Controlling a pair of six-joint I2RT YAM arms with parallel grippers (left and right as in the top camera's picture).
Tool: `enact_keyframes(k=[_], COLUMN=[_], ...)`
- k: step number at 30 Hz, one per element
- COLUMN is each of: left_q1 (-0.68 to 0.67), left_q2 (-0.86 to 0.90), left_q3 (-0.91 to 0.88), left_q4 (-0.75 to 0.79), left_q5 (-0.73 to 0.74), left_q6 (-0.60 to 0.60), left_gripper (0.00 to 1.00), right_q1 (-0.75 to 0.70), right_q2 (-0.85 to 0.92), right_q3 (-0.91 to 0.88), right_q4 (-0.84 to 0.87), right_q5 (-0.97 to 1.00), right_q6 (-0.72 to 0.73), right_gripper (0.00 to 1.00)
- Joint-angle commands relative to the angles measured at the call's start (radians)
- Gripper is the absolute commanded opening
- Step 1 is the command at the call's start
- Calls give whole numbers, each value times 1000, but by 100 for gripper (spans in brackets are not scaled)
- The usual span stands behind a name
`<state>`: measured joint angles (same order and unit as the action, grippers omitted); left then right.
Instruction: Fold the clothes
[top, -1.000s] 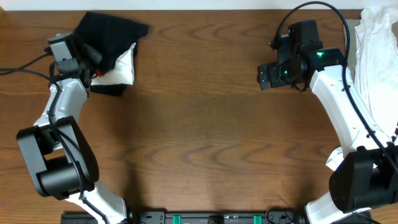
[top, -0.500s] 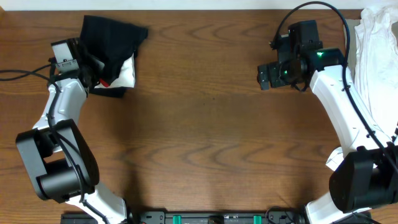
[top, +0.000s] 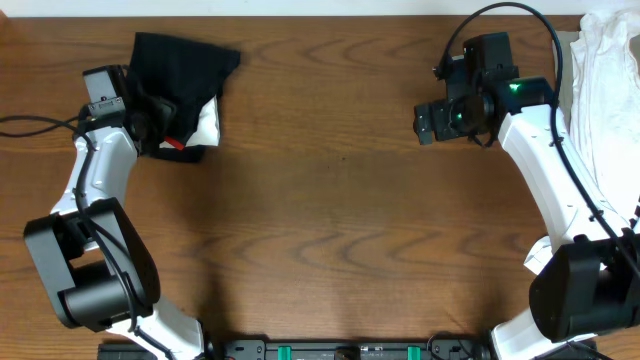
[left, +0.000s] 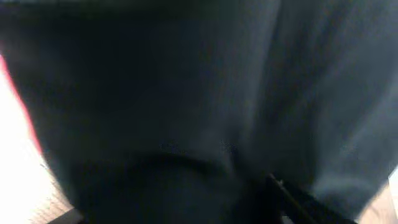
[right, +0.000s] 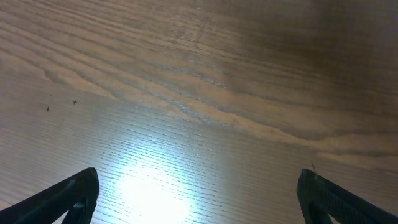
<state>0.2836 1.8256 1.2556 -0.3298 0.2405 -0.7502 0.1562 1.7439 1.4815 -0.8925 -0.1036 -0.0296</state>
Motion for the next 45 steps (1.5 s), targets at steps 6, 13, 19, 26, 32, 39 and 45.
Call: enact_keyframes(k=[6, 13, 19, 26, 32, 39, 45], left_q1=[62, 73, 72, 73, 74, 76, 75], left_q2=[-185, -286, -223, -72, -4, 42, 79], left_q3=[19, 19, 18, 18, 3, -60, -77], left_q4=[-48, -84, -19, 51, 40, 40, 39], left_q5=[170, 185, 319, 460, 459, 458, 460], left_q6=[40, 136, 249, 305, 320, 389, 391], left_gripper=[76, 73, 6, 6, 6, 6, 6], right_q1=[-3, -3, 2, 2, 2, 2, 2], right_q2=[4, 4, 4, 4, 4, 4, 4], right_q3=[-6, -6, -6, -6, -6, -6, -6], right_q4=[2, 2, 2, 2, 2, 2, 2], right_q5=[2, 2, 2, 2, 2, 2, 2], right_q6=[14, 14, 14, 14, 14, 14, 14], right_gripper=[99, 99, 99, 99, 99, 99, 99])
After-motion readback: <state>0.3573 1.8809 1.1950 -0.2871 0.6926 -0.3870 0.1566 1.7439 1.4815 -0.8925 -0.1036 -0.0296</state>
